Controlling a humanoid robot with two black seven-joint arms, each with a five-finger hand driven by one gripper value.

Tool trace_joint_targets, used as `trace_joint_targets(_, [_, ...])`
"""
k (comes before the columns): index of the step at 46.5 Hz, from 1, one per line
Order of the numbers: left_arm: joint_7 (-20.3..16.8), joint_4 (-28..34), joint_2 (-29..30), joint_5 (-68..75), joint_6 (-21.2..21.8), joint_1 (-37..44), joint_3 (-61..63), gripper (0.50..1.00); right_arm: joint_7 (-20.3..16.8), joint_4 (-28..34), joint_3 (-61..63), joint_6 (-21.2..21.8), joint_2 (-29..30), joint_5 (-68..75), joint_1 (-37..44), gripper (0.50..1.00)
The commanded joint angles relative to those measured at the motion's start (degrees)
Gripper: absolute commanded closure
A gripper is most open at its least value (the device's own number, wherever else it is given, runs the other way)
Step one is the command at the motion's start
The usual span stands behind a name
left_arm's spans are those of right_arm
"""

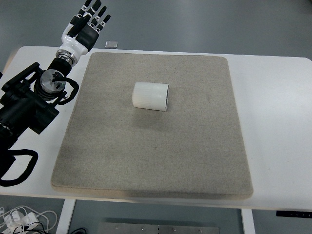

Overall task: Flip white cup upright
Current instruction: 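Move the left hand from rest toward the white cup lying on its side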

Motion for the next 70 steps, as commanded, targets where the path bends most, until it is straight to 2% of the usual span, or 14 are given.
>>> trace_joint_targets(1, [0.0,0.0,0.0,0.0,0.0,-0.1,0.0,0.501,0.0,0.0,0.0,0.0,0.0,0.0,0.0,0.548])
trace_joint_targets(35, [0.1,2.3,0.7,1.1,-0.3,-1.2,0.4,0.504,0.0,0.0,0.0,0.0,0.0,0.0,0.0,0.548])
trace_joint_targets(57, [0.1,1.7,2.3,16.8,-1.0,-5.5,5.8,0.504,0.0,0.0,0.0,0.0,0.0,0.0,0.0,0.548])
trace_joint_targets(63, [0.6,-1.1,3.2,22.7,-1.1,-5.8,5.9,0.504,0.1,0.0,0.0,0.0,0.0,0.0,0.0,0.548])
trace_joint_targets(70, [0.9,-8.3,7.0,31.7,-1.1,-6.8,7.3,0.504,0.0,0.0,0.0,0.0,0.0,0.0,0.0,0.548])
